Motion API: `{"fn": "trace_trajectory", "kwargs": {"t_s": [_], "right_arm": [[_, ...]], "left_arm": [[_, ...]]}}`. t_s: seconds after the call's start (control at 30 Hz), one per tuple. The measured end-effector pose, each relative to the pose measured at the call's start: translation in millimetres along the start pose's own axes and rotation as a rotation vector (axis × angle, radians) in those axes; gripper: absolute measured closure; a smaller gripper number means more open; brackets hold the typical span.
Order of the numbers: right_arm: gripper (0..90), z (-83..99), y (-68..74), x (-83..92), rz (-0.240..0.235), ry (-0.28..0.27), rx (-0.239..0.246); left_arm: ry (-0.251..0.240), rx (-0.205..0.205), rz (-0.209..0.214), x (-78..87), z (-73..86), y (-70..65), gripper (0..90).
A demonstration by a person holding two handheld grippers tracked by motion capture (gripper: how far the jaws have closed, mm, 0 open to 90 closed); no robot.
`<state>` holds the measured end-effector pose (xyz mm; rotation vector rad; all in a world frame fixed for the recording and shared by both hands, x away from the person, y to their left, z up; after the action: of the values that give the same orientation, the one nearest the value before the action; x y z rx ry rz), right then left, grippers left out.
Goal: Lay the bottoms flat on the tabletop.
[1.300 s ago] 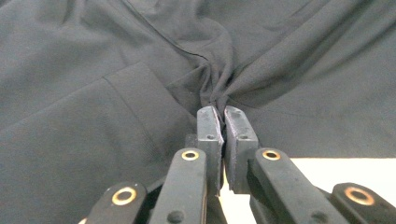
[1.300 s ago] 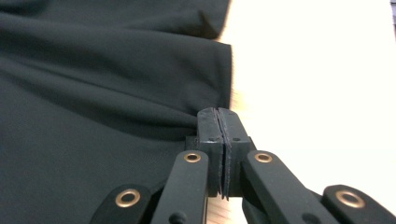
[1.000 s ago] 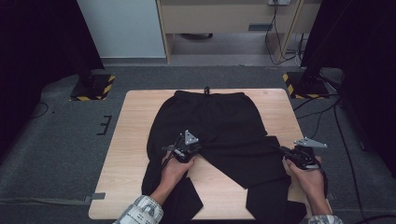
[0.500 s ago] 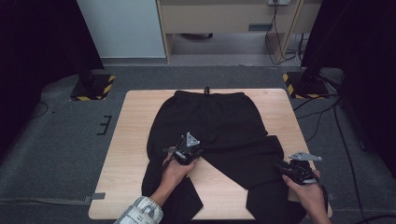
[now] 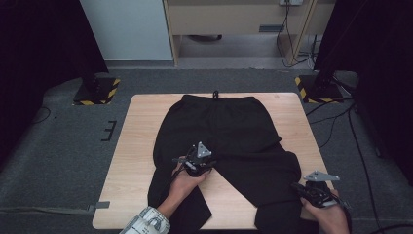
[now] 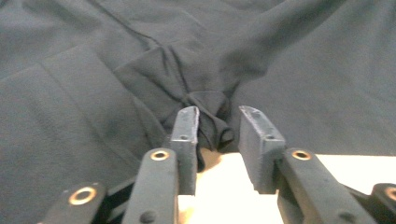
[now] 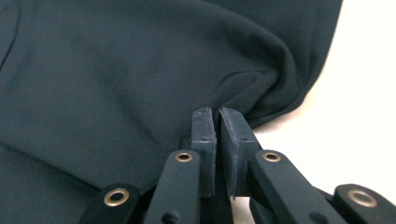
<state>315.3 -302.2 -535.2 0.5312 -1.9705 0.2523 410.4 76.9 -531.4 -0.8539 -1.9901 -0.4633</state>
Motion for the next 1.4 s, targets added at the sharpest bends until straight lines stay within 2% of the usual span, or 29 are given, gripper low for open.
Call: {"fn": "trace_trajectory", "kwargs": {"t_s": [0.03,0.13,0.2,0.3,0.33,0.37,0.43,0.5,0.53,0.57,0.63,0.8,0.93,1.0,1.1,1.17,1.27,1.33,1.4], "right_arm": [[81.6,5.9,3.7,3.7,-0.012,0.000,0.005],[68.2,8.2,8.2,10.8,-0.016,-0.082,0.011],[58.1,-2.1,6.0,13.7,0.005,-0.152,-0.012],[53.2,-20.5,1.2,5.4,0.027,-0.184,-0.025],[53.2,-20.5,1.2,5.4,0.027,-0.184,-0.025],[51.3,-32.0,-1.3,-6.2,0.025,-0.177,-0.029],[50.6,-35.4,-1.6,-10.8,0.028,-0.172,-0.028],[49.9,-46.1,-1.4,-26.0,0.025,-0.150,-0.028],[49.9,-46.1,-1.4,-26.0,0.025,-0.150,-0.028],[49.6,-48.6,0.2,-32.5,0.029,-0.121,-0.014],[49.0,-48.4,2.1,-35.1,0.036,-0.103,-0.002],[49.0,-39.6,5.5,-31.0,0.032,-0.104,0.002],[48.9,-29.0,14.4,-24.3,0.035,-0.079,0.019],[48.7,-23.3,20.0,-19.8,0.023,-0.058,0.016],[46.9,-18.1,26.9,-15.2,-0.004,-0.038,0.028],[44.3,-19.5,26.4,-13.9,-0.004,-0.058,0.030],[41.4,-26.9,19.6,-9.0,-0.005,-0.132,-0.008],[39.2,-30.3,17.1,-10.4,0.006,-0.143,-0.014],[37.9,-33.5,14.7,-15.2,0.011,-0.127,-0.018]], "left_arm": [[-0.003,0.000,0.001,0.5,-0.3,-1.3,62.0],[-0.005,0.000,-0.002,-0.6,-1.4,-2.7,56.5],[-0.002,0.004,-0.001,-1.8,-1.4,-2.9,55.0],[0.021,-0.006,-0.001,-7.4,0.1,-5.2,54.6],[0.021,-0.006,-0.001,-7.4,0.1,-5.2,54.5],[0.031,-0.017,-0.002,-9.2,0.7,-6.5,54.4],[0.033,-0.018,-0.003,-10.1,1.1,-7.4,54.2],[0.031,-0.019,-0.001,-10.8,1.4,-7.9,54.2],[0.031,-0.019,-0.001,-10.8,1.4,-7.9,54.1],[0.030,-0.014,0.005,-10.7,1.7,-7.3,54.1],[0.027,-0.010,0.008,-10.4,2.5,-7.2,53.3],[0.032,-0.015,0.014,-9.6,3.0,-9.2,47.0],[0.029,-0.012,0.021,-7.1,2.7,-8.7,44.3],[0.014,-0.008,0.026,-2.1,2.1,-7.5,44.1],[-0.001,-0.013,0.007,5.6,1.8,-5.4,43.7],[-0.010,-0.013,-0.007,12.8,2.7,-3.1,43.5],[-0.025,-0.009,-0.017,23.4,6.8,-0.8,43.2],[-0.029,-0.002,-0.026,29.4,11.2,0.4,42.8],[-0.032,0.007,-0.043,35.4,17.7,1.6,42.0]]}}
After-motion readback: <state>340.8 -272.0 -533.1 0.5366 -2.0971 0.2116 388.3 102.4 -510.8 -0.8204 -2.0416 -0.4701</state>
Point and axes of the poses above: each handheld gripper's, and its own axes: x roughly backward along the jaws, z roughly out of its underside, y roughly to its left, the point moved 2 cm from there along -x, roughly forward along the jaws, and after that the axes turned 15 degrees about y, right-handed, at the moved point
